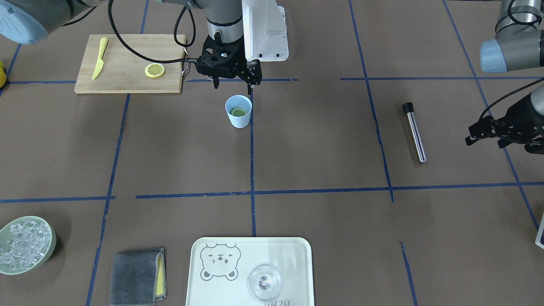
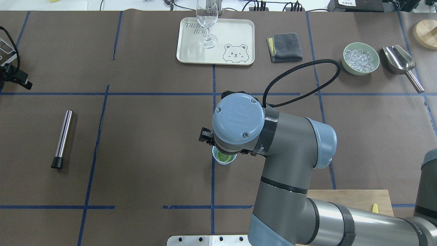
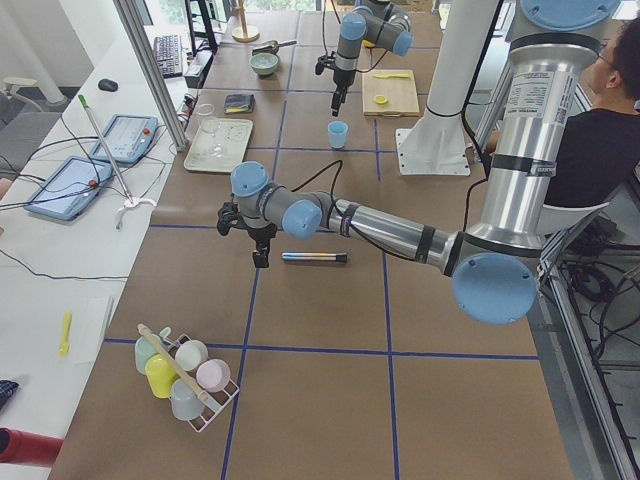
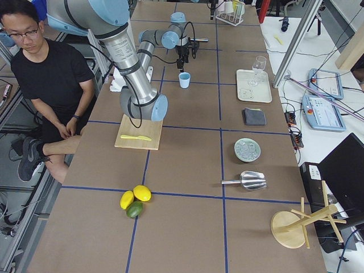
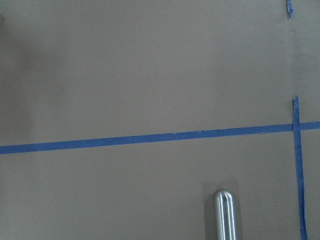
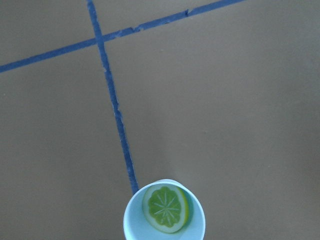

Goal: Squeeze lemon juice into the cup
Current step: 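Lower the lemon slice into the blue cup and open the right gripper, then grasp the steel muddler with the left gripper while the right arm withdraws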

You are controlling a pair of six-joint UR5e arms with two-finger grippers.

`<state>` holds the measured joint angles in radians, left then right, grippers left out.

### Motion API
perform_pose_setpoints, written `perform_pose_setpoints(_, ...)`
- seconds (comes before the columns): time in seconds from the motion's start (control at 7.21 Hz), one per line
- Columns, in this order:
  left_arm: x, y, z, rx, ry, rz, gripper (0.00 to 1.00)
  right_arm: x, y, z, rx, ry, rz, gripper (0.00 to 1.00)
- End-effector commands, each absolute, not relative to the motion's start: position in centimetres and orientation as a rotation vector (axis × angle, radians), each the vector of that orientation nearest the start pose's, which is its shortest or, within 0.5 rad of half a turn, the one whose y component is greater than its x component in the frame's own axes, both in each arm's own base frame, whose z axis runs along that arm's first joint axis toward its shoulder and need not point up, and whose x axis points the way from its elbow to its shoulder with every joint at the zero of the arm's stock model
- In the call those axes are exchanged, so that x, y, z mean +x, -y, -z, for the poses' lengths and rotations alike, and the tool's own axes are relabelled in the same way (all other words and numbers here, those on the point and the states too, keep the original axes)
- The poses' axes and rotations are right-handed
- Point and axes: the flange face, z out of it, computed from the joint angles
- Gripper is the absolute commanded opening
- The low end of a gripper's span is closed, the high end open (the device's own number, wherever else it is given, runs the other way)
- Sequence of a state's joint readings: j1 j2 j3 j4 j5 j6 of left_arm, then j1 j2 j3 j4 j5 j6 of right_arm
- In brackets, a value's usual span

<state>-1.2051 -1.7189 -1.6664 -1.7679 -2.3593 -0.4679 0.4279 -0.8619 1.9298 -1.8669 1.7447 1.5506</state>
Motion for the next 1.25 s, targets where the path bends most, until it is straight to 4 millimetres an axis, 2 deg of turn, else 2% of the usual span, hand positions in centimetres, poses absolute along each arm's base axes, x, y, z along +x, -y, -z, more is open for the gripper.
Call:
perform_pose_setpoints(0.0,19.8,53.3,-50.0,0.03,-0.902,-0.103,1.0,-42.4,38.5,-17.7,0.038,0.762,-0.269,1.0)
perform_pose_setpoints(0.14,22.2,52.1,-49.1,-0.01,-0.917,-0.058,1.0,-38.8,39.9,-19.4,0.052,0.76,-0.223,1.0)
perform_pose_setpoints(0.28,24.1,51.1,-49.2,-0.054,-0.917,-0.029,1.0,-35.3,41.3,-21.2,0.059,0.76,-0.175,1.0)
perform_pose_setpoints(0.42,26.3,50.1,-49.8,-0.096,-0.901,-0.025,1.0,-32.0,42.8,-23.1,0.062,0.756,-0.142,1.0)
perform_pose_setpoints(0.69,29.1,49.4,-52.1,-0.124,-0.845,-0.042,1.0,-26.1,44.7,-24.7,0.059,0.795,-0.128,1.0)
perform_pose_setpoints(0.83,29.3,49.5,-53.1,-0.137,-0.833,-0.037,1.0,-24.4,44.3,-25.8,0.059,0.808,-0.123,1.0)
perform_pose_setpoints(1.11,29.4,49.8,-53.7,-0.145,-0.82,-0.033,1.0,-23.3,43.3,-29.3,0.085,0.83,-0.113,1.0)
